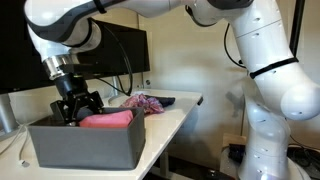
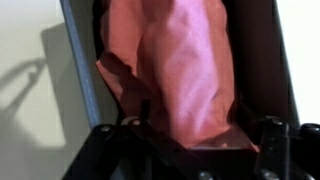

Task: Pick up the clothes and put them in the box

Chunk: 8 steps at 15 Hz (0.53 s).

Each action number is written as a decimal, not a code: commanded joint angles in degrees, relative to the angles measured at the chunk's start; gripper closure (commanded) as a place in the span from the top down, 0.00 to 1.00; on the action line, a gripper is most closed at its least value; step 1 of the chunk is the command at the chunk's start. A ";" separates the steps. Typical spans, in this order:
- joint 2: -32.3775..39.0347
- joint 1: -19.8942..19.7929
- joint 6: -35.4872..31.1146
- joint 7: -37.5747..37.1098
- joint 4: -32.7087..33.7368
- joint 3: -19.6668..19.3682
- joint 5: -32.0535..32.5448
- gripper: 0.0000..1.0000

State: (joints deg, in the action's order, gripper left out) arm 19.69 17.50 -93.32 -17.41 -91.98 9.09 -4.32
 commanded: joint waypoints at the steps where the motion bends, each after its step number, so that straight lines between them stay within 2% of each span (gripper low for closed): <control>1: -2.64 0.19 -1.59 -0.57 -0.24 0.28 2.17 1.00; 8: -6.59 -0.01 -1.75 -0.72 -0.34 0.77 3.22 1.00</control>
State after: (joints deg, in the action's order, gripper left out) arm 15.94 17.63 -94.16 -17.42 -90.45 9.50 -2.55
